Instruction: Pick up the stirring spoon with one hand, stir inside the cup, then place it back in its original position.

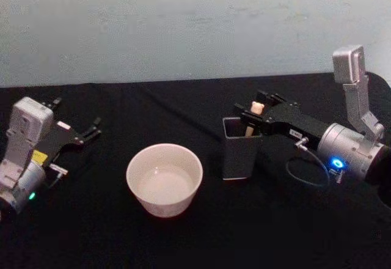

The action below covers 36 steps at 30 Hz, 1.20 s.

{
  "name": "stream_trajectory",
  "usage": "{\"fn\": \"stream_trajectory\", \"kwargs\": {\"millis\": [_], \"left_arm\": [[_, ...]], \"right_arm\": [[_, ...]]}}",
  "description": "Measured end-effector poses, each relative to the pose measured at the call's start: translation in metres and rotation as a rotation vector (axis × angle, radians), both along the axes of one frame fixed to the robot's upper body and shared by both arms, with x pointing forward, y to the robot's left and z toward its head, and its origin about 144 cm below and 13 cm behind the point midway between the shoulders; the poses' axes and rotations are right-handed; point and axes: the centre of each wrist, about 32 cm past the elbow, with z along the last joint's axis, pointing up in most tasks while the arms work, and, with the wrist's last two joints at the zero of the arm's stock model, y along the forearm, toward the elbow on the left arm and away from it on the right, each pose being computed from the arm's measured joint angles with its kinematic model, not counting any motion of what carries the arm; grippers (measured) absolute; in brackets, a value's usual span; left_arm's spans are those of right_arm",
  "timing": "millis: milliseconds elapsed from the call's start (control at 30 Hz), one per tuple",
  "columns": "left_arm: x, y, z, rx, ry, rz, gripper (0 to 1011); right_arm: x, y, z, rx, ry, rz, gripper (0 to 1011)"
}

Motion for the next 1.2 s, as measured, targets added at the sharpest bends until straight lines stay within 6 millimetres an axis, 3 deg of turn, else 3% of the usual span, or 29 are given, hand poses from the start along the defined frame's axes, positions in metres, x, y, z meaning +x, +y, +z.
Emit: {"fn": "stream_trajectory", "kwargs": {"millis": [233, 433, 767, 1200], "left_arm": [[0.000, 0.000, 0.000, 0.000, 0.000, 0.000, 1001], [0.000, 0.000, 0.000, 0.000, 0.000, 0.000, 1001], [0.000, 0.000, 0.000, 0.000, 0.000, 0.000, 1001], [0.000, 0.000, 0.000, 0.000, 0.000, 0.000, 1001]], "right_arm": [[-0.001, 0.002, 0.003, 0.004, -0.037, -0.020, 1002], [-0.003, 0.009, 0.010, 0.032, -0.141, -0.118, 1000], [-0.008, 0.022, 0.013, 0.022, -0.370, -0.440, 1000], [-0.017, 0.006, -0.013, -0.116, -0.305, -0.522, 1000]]}}
